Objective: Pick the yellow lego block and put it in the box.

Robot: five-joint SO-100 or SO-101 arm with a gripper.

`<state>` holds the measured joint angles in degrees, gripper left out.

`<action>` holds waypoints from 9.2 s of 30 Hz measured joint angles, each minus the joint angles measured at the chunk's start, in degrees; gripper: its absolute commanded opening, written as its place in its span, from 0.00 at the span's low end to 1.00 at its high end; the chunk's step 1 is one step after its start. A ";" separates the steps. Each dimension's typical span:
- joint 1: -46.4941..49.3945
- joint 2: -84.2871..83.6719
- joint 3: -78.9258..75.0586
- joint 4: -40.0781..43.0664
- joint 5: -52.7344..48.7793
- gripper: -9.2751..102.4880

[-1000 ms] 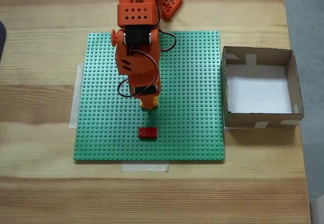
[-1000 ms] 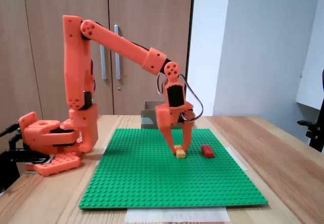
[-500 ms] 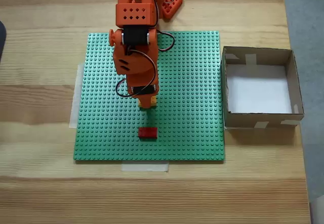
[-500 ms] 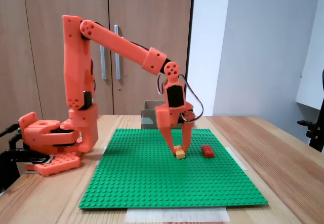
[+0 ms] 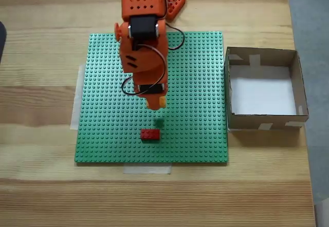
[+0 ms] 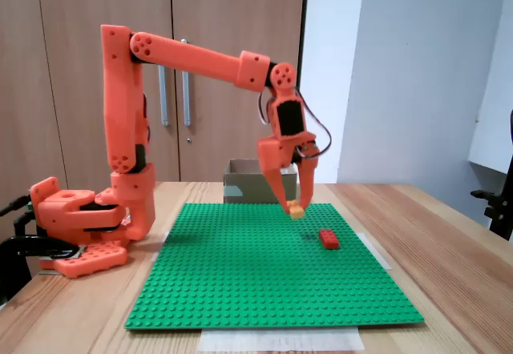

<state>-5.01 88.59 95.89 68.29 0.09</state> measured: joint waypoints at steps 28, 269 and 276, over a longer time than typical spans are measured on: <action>-36.47 6.94 -25.58 17.23 8.96 0.12; 6.86 97.47 86.04 -23.03 -3.96 0.07; 7.47 97.91 86.04 -21.27 -3.96 0.07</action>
<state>2.46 186.50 181.93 47.02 -3.87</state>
